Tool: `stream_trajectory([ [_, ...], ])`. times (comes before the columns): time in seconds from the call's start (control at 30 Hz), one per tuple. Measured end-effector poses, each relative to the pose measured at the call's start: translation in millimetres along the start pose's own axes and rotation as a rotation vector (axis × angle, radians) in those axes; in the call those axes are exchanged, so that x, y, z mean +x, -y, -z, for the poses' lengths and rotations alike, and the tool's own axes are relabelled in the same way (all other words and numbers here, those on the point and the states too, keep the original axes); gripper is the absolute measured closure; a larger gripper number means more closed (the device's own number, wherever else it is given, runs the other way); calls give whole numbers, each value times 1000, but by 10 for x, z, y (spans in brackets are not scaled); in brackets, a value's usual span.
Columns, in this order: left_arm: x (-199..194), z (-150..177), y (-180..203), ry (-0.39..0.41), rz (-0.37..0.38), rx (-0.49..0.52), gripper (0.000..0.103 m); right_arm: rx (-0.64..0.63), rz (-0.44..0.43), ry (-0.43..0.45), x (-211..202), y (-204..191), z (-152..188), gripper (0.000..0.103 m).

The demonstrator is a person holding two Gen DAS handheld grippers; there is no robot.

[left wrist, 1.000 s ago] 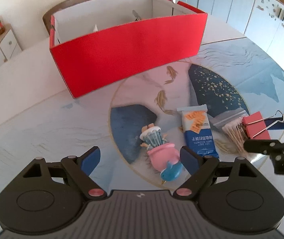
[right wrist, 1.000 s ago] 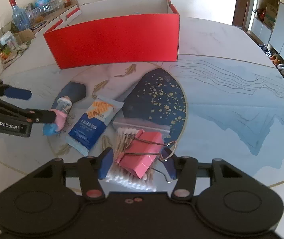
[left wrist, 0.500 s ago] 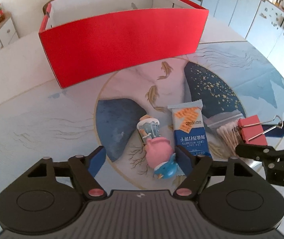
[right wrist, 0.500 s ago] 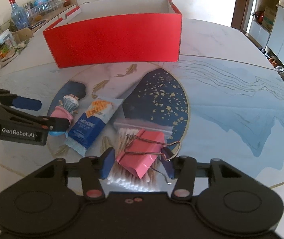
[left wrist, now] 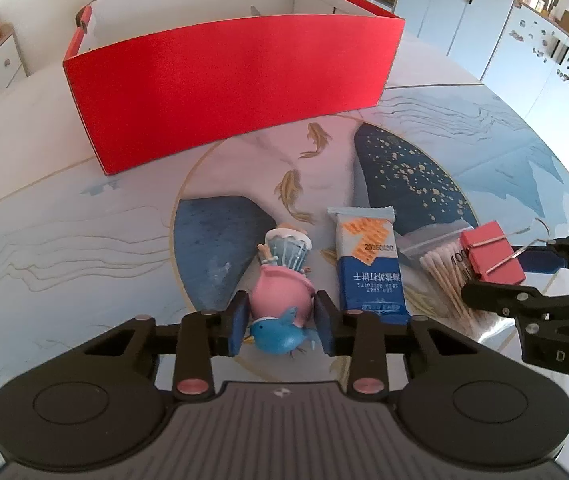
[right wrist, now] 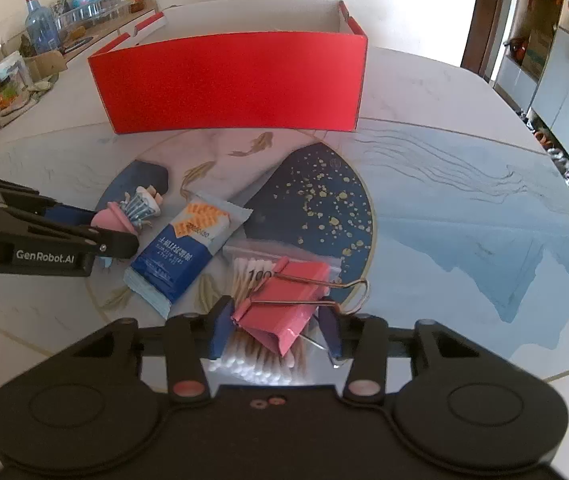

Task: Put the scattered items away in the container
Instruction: 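Close the left gripper on the pink toy while the right gripper grasps the pink binder clip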

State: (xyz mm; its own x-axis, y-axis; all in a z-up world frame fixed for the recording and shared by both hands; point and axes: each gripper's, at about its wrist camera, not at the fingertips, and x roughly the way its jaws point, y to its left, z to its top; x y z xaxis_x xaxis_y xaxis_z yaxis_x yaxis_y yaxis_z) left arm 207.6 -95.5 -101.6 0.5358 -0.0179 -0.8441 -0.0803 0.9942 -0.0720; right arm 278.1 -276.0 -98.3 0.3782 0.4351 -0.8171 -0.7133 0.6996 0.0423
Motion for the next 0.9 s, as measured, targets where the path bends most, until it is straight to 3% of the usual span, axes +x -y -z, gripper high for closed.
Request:
stream_trajectory([
  [0.9, -180, 67, -167, 27, -3, -10, 73, -64, 42, 18, -126, 16, -120, 0],
])
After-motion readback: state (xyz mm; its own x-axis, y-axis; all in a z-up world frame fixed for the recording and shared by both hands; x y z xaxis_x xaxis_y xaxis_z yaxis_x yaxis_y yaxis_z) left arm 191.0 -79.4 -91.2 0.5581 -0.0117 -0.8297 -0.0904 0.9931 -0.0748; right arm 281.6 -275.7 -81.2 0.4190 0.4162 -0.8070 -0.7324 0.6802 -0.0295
